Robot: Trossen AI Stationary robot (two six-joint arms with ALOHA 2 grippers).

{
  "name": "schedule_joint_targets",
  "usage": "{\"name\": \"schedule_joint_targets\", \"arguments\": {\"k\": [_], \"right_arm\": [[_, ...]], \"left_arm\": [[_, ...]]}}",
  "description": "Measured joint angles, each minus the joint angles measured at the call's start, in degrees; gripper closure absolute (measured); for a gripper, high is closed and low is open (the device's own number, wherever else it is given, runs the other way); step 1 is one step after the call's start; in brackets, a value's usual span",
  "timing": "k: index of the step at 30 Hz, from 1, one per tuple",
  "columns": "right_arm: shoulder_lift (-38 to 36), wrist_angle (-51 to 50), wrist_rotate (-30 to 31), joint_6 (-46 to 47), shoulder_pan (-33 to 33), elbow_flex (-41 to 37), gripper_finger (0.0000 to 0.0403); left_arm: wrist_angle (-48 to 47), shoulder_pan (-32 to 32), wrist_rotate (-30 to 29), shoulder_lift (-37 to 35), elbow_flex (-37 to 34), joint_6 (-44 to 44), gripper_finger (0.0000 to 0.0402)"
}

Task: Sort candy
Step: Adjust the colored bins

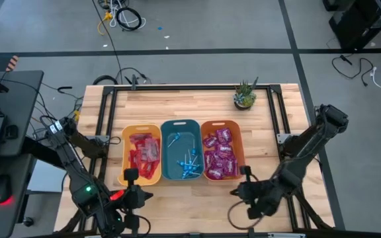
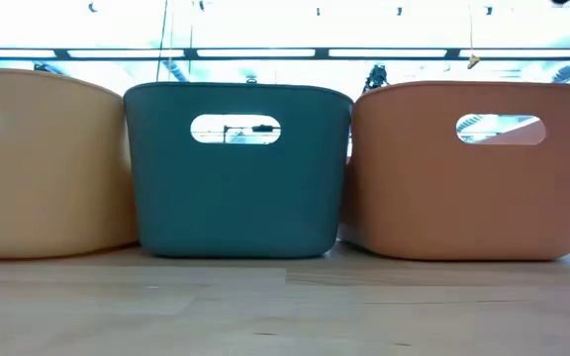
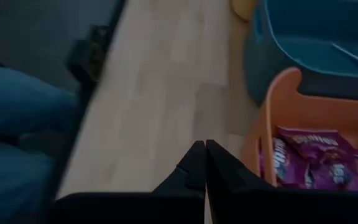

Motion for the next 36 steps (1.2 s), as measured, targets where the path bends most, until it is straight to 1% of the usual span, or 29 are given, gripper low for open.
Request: {"name": "schedule_joint_targets", "arguments": {"k": [3,5,11,16,19,24,29,36], "right_arm": [[-2.9,-0.2,0.2,0.1,2.4,0.1,0.0403],[-4.8,-0.3,1.5,0.4,4.2,0.1,0.0403],[-8.5,-0.3,7.5,0.2,7.9,0.2,0.0403],[-9.2,-0.4,8.1,0.0,8.3,0.2,0.0403],[-9.2,-0.4,8.1,0.0,8.3,0.2,0.0403],[-8.9,-0.5,8.4,0.0,8.3,0.2,0.0403],[-8.9,-0.5,9.3,0.0,8.3,0.2,0.0403],[-8.9,-0.6,9.4,-0.3,8.3,0.2,0.0403]], "left_arm": [[-3.1,-1.1,4.3,1.9,0.0,-4.7,0.0402],[-5.5,-1.9,6.0,3.9,0.0,-7.7,0.0402],[-11.4,-3.1,6.0,11.8,0.0,-11.7,0.0402],[-12.2,-3.0,4.5,15.8,0.0,-12.2,0.0402],[-13.0,-3.1,3.6,16.6,0.0,-12.4,0.0402],[-15.5,-2.7,-0.5,16.7,0.0,-17.1,0.0402],[-15.8,-2.6,-0.7,16.7,-0.1,-17.7,0.0402],[-9.3,-2.6,-0.6,16.7,-4.6,-17.9,0.0402]]}}
